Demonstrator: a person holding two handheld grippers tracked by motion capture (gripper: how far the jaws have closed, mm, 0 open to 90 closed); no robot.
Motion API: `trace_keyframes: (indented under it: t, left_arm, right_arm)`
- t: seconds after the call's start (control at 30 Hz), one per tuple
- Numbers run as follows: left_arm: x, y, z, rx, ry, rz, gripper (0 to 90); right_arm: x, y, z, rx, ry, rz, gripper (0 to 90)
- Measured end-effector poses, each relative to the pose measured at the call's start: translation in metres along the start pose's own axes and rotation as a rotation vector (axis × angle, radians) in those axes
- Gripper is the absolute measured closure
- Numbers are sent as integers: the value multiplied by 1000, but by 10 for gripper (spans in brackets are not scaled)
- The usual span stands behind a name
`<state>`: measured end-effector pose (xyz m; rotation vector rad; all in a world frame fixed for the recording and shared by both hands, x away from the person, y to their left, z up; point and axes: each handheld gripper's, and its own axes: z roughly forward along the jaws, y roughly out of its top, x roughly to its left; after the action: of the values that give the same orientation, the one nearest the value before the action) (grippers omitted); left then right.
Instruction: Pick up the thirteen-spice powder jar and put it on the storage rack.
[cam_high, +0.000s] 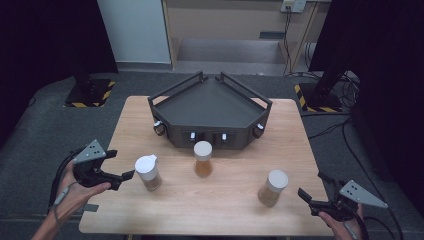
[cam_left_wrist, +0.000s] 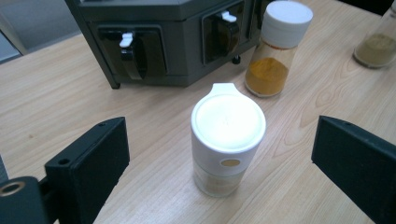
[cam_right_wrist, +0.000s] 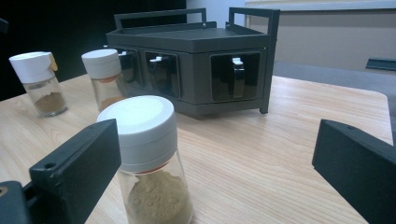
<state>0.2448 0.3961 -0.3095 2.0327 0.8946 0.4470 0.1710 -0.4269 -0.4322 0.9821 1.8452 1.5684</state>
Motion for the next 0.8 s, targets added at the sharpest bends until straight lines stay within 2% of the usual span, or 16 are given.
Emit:
trace_keyframes:
  t: [0.33,0.6,0.8]
  left_arm:
    - [0,11,22,53,-15,13,28]
    - [3,12,35,54,-30,-12,31]
    - [2,13,43,59,-34,-4,32]
  right_arm:
    - [1,0,0,4,-4,0,19]
    - [0,0,0,2,-3,2,19]
    - [0,0,0,4,-1,1,20]
